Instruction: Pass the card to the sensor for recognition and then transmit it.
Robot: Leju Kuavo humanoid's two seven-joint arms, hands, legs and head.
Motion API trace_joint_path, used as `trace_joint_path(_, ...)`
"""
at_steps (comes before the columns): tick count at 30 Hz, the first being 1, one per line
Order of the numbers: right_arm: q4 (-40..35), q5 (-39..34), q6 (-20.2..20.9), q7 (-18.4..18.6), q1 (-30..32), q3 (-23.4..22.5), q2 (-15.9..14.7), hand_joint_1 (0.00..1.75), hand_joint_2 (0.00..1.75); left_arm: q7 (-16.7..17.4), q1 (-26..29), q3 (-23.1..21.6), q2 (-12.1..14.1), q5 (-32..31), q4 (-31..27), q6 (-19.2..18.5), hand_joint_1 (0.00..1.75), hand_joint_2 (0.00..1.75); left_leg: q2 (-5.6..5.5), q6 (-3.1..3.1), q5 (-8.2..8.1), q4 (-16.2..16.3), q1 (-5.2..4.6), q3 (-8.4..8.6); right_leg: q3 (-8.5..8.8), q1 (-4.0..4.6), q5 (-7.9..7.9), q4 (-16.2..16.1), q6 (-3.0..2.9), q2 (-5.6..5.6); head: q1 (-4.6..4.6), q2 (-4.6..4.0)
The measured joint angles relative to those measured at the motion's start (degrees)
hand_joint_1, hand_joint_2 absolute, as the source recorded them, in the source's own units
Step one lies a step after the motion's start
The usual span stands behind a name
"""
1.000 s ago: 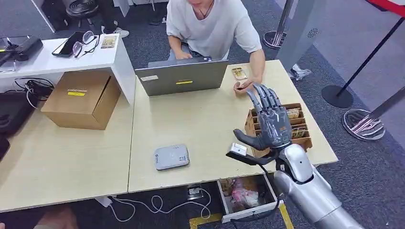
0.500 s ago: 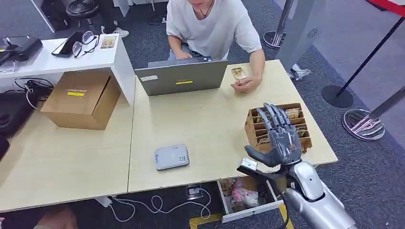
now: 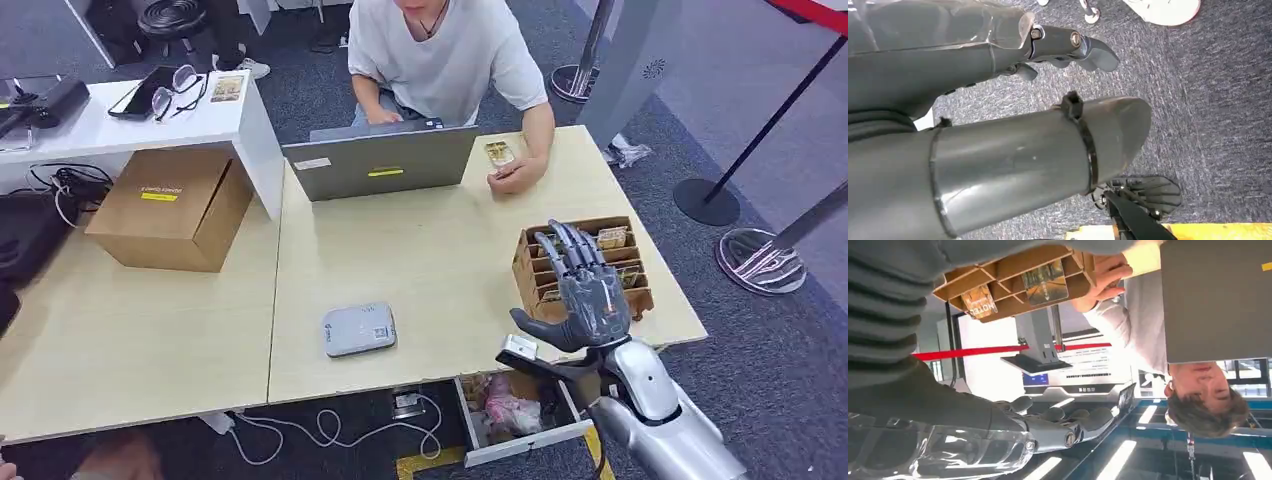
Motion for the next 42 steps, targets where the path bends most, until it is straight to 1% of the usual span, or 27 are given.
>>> trace_joint_path(6,0.72,0.44,0.96,-0.07,-2.12,0.35,0.0,0.0,1.75,-0.09,0.02,0.0,0.13,-0.07,0.0,-0.33,0.0,0.0,-0.01,0.0,0.0,0.0,0.0,-0.01,0.0,0.0,0.0,0.0,0.0,-0.01,0.0,0.0)
trace_joint_path(9,1.4,0.41,2.12,-0.07,-3.85,0.66,0.0,0.0,1.75,-0.11,0.02,0.0,0.22,-0.11,0.0,-0.59,0.0,0.0,0.0,0.0,0.01,0.0,0.0,0.0,0.0,0.0,0.01,0.0,0.0,-0.01,0.02,0.0)
trace_joint_path(12,2.54,0.37,3.96,0.02,-6.13,1.09,0.0,0.0,1.75,-0.28,0.04,0.0,0.31,-0.11,0.0,-0.74,0.0,0.0,0.0,0.0,0.01,0.0,0.0,0.0,0.0,0.0,0.01,0.0,0.0,0.0,0.02,0.0)
trace_joint_path(17,4.39,-1.03,8.46,0.57,-9.36,2.38,-0.61,0.0,1.75,-0.63,0.15,0.0,0.59,-0.07,0.0,-1.03,0.0,0.0,-0.03,0.0,0.01,0.0,0.0,0.01,0.0,0.0,0.01,0.0,0.0,-0.02,0.0,0.0)
trace_joint_path(25,4.76,-3.59,11.81,1.49,-10.06,4.04,-1.97,0.0,1.75,-0.59,0.55,0.39,1.01,0.17,0.0,-1.38,0.0,0.0,-0.02,0.01,0.0,0.0,0.0,0.0,-0.01,0.0,0.0,0.0,0.0,-0.02,0.0,0.0)
trace_joint_path(27,3.78,-4.48,13.44,2.23,-9.99,4.44,-2.84,0.0,1.75,-0.59,0.7,0.57,1.09,0.33,0.0,-1.4,0.0,0.0,-0.03,0.01,0.0,0.0,-0.01,-0.01,-0.01,0.0,0.0,0.0,0.0,-0.03,0.0,0.0)
trace_joint_path(34,-2.37,-5.27,16.5,3.96,-8.68,3.93,-6.71,0.0,1.75,-0.63,1.09,1.25,1.6,0.81,0.07,-1.92,0.0,0.0,-0.03,0.01,0.0,0.0,-0.02,0.0,-0.01,0.0,0.0,-0.01,0.01,-0.03,0.0,0.0)
trace_joint_path(37,-5.88,-4.59,18.25,5.38,-6.73,2.47,-8.88,0.0,1.75,-0.87,1.27,1.4,1.88,0.68,0.11,-2.36,0.0,0.0,-0.06,0.01,0.0,0.01,-0.01,-0.01,-0.01,0.0,-0.01,-0.02,0.01,-0.06,0.02,0.0)
trace_joint_path(40,-8.95,-3.89,19.69,5.92,-4.72,0.94,-10.66,0.0,1.75,-1.0,1.44,1.44,2.01,0.61,0.22,-2.58,0.0,0.0,-0.04,0.03,-0.02,0.0,-0.02,0.01,-0.02,-0.01,-0.01,-0.02,0.01,-0.03,-0.02,0.0)
trace_joint_path(42,-11.43,-3.28,22.41,5.9,-2.99,-0.79,-12.13,0.0,1.75,-1.18,1.56,1.44,2.16,0.31,0.26,-3.02,0.0,0.0,-0.1,0.03,-0.03,0.0,-0.02,-0.02,-0.01,-0.01,-0.06,-0.02,0.08,-0.08,0.0,0.0)
